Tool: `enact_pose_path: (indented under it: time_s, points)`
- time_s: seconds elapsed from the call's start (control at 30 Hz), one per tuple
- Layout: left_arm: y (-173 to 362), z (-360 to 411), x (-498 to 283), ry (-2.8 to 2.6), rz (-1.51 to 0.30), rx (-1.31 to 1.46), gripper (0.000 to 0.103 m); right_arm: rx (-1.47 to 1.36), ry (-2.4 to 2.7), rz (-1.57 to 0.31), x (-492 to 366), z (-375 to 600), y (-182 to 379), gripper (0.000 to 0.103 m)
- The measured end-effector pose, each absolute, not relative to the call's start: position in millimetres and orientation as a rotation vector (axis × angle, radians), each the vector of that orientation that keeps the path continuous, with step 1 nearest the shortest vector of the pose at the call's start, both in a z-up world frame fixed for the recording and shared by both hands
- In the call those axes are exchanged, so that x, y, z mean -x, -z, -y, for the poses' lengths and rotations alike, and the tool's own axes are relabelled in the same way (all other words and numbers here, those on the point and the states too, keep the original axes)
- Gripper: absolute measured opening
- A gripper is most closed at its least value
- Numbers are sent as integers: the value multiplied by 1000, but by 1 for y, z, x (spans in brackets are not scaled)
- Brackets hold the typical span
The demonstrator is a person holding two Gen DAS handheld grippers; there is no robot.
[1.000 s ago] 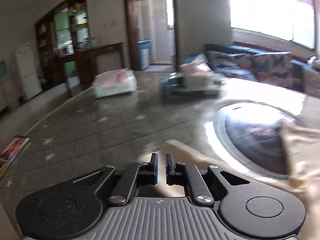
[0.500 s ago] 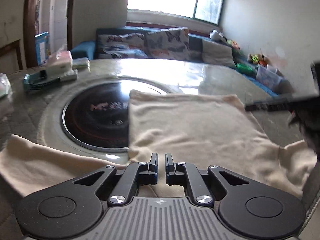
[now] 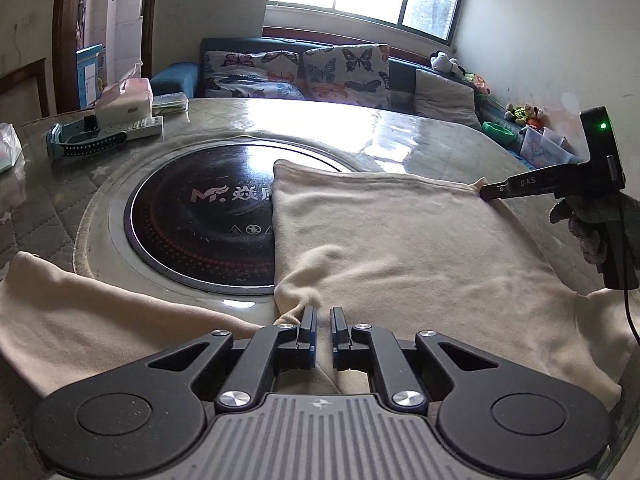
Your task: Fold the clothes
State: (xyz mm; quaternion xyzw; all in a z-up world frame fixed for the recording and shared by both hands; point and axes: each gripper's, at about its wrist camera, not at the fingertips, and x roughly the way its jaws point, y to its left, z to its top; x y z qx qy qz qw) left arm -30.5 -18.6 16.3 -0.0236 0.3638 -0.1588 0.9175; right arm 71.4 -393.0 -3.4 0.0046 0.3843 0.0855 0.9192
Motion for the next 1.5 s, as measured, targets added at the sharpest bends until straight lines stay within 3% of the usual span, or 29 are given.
enact_pose_path:
  time_s: [0.47, 0.7, 0.83, 1.33, 1.37, 1.43, 1.5]
  points:
    - [-20, 21, 16, 314, -770, 60, 9, 54, -157, -768, -109, 379, 4, 9]
    - [-40, 28, -13, 278, -755, 94, 9, 95, -224, -731, -79, 371, -14, 14]
    - [-40, 39, -45, 232, -773, 87, 9, 126, -283, -739, -66, 359, -15, 23]
    - [-22, 53, -115, 160, -810, 31, 10, 167, -373, -740, -20, 357, -20, 25]
    - [-24, 55, -110, 165, -802, 26, 12, 177, -388, -737, -9, 356, -22, 26]
    - [-30, 59, -97, 181, -779, 14, 27, 195, -419, -734, 12, 354, -25, 30]
    - [-35, 64, -84, 197, -756, 2, 50, 230, -455, -733, 39, 349, -25, 30]
